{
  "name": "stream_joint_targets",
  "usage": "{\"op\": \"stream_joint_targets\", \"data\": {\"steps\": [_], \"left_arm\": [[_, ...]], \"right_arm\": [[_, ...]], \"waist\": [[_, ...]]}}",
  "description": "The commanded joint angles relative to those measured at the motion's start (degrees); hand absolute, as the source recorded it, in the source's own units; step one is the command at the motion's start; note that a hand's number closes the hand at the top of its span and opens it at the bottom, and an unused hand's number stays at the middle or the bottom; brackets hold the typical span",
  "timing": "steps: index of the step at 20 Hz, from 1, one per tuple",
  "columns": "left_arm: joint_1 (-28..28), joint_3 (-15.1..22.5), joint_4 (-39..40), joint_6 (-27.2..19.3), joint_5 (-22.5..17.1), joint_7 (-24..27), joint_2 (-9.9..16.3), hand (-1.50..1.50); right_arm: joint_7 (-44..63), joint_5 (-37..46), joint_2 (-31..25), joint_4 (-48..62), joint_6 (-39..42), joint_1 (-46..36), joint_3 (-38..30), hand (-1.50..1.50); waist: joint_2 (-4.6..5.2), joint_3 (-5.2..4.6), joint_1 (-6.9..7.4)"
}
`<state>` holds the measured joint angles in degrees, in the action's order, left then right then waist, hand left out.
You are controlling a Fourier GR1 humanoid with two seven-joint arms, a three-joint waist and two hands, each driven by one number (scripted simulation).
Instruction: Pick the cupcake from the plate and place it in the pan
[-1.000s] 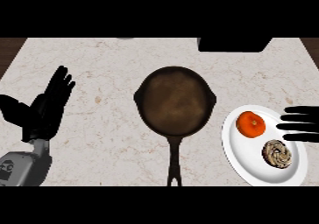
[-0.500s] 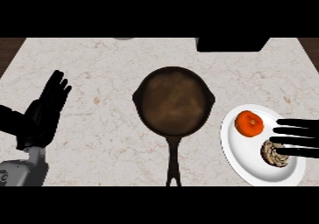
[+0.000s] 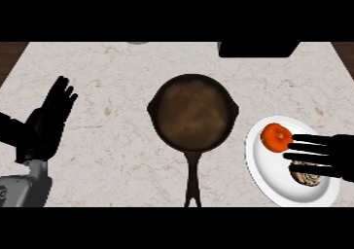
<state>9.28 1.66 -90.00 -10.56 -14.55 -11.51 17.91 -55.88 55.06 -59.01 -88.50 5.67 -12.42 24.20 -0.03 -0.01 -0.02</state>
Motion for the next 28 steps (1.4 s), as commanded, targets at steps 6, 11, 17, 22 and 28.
{"op": "stream_joint_targets", "data": {"steps": [6,11,17,22,28], "left_arm": [[0.29,-1.8,1.58,2.53,1.2,1.28,-1.58,0.0],[-0.51,0.77,-2.85,-0.87,5.14,-1.63,-4.93,0.0],[-3.13,-2.85,-3.04,4.01,3.01,-0.87,-2.99,0.0],[-0.31,-3.87,0.43,4.75,3.93,0.62,-4.05,0.0],[-1.85,-2.47,-2.61,3.77,5.33,-1.24,-5.16,0.0]], "right_arm": [[0.25,10.69,9.15,3.34,3.19,-0.87,1.55,-1.5],[-4.05,13.1,12.47,9.23,1.15,-2.4,-2.03,-1.5],[-3.71,14.9,16.91,8.55,3.14,-0.98,-2.77,-1.5],[-4.0,19.26,19.28,13.16,3.24,-2.01,-2.49,-1.5],[-9.72,19.06,20.49,17.66,-2.52,-3.14,-0.89,1.5]], "waist": [[0.06,0.0,0.28],[0.02,0.02,0.27],[0.0,0.0,0.22],[0.06,0.0,0.15],[0.11,0.04,0.59]]}}
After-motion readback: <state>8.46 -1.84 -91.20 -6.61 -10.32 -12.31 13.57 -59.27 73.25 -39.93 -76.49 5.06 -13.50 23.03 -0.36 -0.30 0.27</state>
